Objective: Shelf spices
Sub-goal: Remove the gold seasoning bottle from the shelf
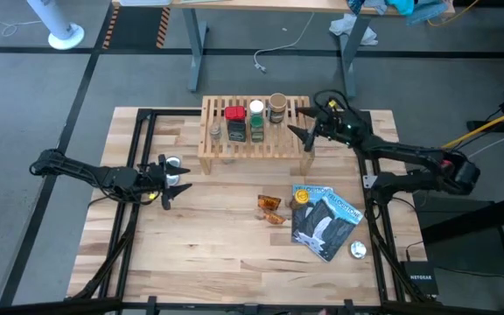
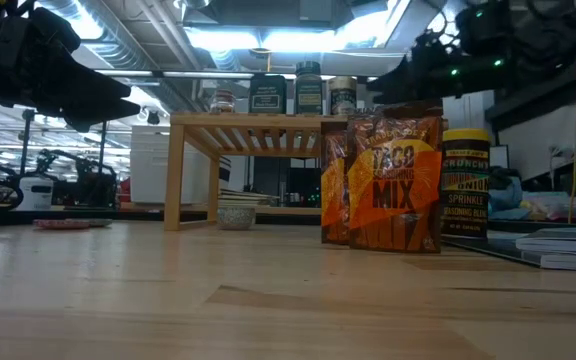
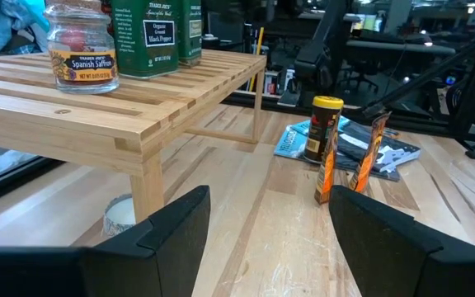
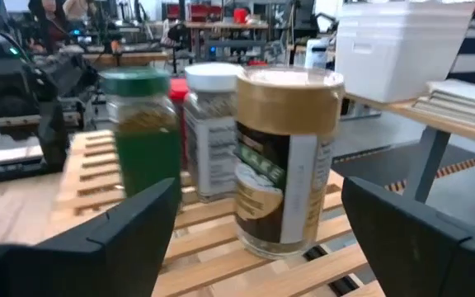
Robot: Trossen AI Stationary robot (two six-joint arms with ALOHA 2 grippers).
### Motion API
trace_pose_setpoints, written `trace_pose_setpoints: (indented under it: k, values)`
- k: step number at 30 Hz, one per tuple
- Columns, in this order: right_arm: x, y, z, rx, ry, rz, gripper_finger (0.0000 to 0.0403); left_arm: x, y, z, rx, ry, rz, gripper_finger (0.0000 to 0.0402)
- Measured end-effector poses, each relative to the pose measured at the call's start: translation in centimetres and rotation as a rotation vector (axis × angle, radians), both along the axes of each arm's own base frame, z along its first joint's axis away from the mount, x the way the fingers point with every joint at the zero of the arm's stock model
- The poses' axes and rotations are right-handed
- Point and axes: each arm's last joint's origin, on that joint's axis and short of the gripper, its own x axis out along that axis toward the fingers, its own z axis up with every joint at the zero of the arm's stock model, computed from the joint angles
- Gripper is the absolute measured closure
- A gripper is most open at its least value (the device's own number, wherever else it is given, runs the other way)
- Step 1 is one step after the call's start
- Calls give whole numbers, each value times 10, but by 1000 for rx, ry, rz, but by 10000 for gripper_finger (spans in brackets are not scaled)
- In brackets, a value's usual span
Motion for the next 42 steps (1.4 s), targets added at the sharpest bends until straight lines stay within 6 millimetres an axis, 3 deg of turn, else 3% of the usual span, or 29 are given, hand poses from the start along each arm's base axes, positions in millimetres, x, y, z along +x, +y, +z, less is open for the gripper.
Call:
trace_pose_setpoints:
  k: [14,42]
  values:
    - [19,-50,-2,31,44,79,56,0,0,0,0,0,0,160]
    - [46,-78,-5,49,64,292,56,0,0,0,0,0,0,160]
